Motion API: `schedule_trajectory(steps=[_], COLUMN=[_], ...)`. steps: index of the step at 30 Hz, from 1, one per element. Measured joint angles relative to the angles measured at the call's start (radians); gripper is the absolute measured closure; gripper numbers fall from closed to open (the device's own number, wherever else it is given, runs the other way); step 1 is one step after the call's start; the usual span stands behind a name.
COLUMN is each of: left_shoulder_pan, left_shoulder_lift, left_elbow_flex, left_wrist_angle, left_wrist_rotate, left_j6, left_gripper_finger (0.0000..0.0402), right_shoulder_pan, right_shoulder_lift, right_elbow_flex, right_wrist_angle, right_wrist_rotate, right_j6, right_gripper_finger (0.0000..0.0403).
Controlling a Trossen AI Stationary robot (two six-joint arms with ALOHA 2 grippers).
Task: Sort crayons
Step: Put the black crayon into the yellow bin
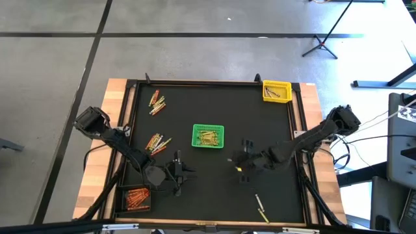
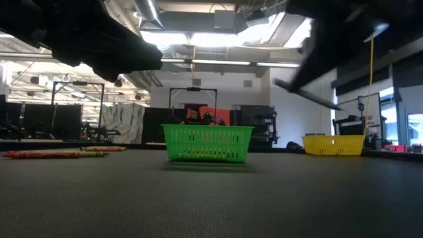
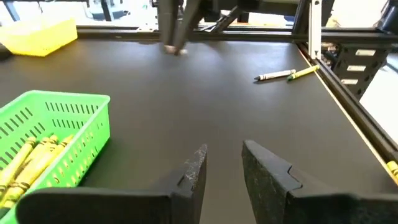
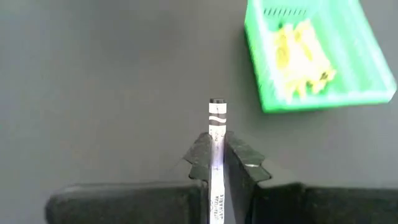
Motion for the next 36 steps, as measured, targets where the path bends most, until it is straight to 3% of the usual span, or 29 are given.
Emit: schedule_trajectory(steps=[7,21,26,30,36], left_shoulder_pan=[0.026,0.054,0.082,0.122,0.191], left_shoulder_lift=[-0.036,-0.247,-0.259,-0.259,-0.259], left_elbow_flex=[0.000,0.000,0.000,0.000,0.000], left_wrist_angle=[-0.022,-0.299,-0.336,-0.358,-0.375], left_wrist_rotate=[0.026,-0.011,-0.083,-0.081,-0.037], left_j6=[0.098,0.196,0.235,0.251,0.301], left_gripper_finger=[0.0314,0.0314,0.0314,0.0314,0.0314], right_shoulder_pan=[-0.122,-0.273,-0.285,-0.292,-0.383], right_shoulder_lift=[0.000,0.073,0.066,-0.008,-0.161], right_elbow_flex=[0.000,0.001,0.001,0.000,0.001], right_wrist_angle=[0.161,0.408,0.367,0.252,0.001], right_wrist_rotate=[-0.002,-0.051,-0.017,0.046,0.054], right_j6=[-0.192,-0.391,-0.430,-0.446,-0.395], right_gripper_finger=[0.0377,0.0377,0.0377,0.0377,0.0377])
